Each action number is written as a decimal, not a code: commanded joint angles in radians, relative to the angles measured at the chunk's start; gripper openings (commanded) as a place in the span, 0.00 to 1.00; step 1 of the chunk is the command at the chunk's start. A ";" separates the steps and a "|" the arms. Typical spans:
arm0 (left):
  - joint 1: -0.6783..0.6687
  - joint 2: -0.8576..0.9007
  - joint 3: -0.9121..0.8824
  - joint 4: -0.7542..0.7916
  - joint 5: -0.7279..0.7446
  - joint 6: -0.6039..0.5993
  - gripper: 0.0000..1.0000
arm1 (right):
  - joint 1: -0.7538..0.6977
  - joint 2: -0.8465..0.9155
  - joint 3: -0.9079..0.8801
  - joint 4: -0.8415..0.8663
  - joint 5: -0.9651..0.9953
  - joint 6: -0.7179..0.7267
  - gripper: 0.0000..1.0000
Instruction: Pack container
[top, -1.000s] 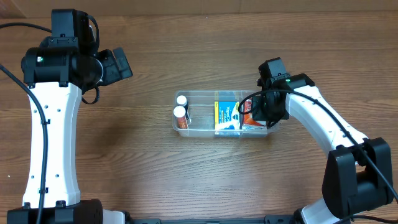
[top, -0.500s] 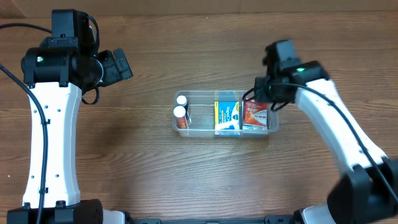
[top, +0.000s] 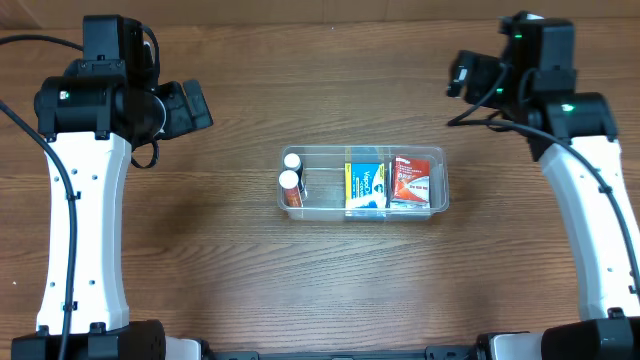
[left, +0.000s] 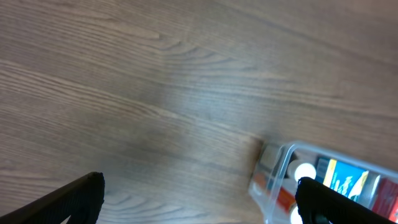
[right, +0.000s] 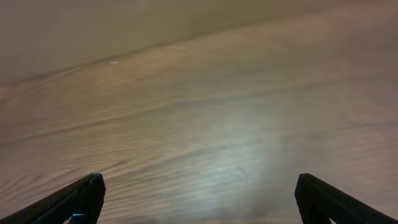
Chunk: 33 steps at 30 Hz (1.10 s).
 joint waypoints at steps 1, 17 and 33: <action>-0.002 0.006 0.006 -0.045 -0.021 0.066 1.00 | -0.093 -0.038 0.010 -0.075 -0.004 0.060 1.00; -0.140 -0.414 -0.490 0.181 -0.035 0.102 1.00 | -0.111 -0.517 -0.527 -0.086 0.010 0.076 1.00; -0.139 -0.924 -0.800 0.222 -0.099 -0.021 1.00 | -0.083 -0.756 -0.678 -0.169 -0.035 0.105 1.00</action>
